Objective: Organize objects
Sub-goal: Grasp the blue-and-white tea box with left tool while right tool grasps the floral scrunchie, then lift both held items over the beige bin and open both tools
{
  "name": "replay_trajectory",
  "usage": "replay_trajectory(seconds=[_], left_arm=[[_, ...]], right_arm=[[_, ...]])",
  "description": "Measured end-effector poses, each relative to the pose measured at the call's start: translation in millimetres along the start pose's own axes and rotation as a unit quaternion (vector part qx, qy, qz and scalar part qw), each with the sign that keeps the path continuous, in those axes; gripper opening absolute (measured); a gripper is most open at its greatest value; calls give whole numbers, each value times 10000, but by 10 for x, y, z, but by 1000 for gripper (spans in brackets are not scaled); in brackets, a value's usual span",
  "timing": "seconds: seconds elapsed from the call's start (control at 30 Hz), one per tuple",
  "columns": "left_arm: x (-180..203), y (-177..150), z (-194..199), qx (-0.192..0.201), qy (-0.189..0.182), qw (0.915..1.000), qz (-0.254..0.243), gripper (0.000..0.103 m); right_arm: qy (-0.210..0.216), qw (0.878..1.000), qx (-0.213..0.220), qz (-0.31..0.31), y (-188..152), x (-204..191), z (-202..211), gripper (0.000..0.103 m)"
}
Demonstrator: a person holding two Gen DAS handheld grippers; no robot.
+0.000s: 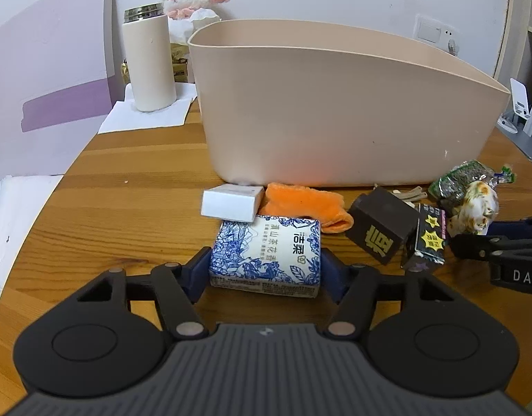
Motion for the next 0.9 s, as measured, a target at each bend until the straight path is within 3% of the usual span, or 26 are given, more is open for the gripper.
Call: replay_trajectory(seconds=[0.07,0.23,0.37,0.63,0.9], left_arm=[[17,-35,48,-61,-45,10000,31,66],[87,-131,183,-189,-354,9991,149,66],[131,-127,308,-114,-356,9993,-5,66],[249,165,670,392,-401,9983,-173,66],[298,716,942,1055,-250,9933,-407,66]], right_arm=[[45,10000,-15,7,-26,13,28,12],[229,9997,-49,-114,-65,49,133,9],[236,9996,116,-100,-10,87,274,9],[266,9975,636,-160,216,174,634,8],[129,9918,1259,-184,727,265,825,8]])
Point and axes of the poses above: each gripper's, at about its wrist camera, not at the fingertips, and z roughly against the way its jaws point, x to its right, y to its top, the point moved 10 cm from there along -z, roughly the way its jaws point, and after that the axes turned 7 degrees about -y, right-handed, at the moved point
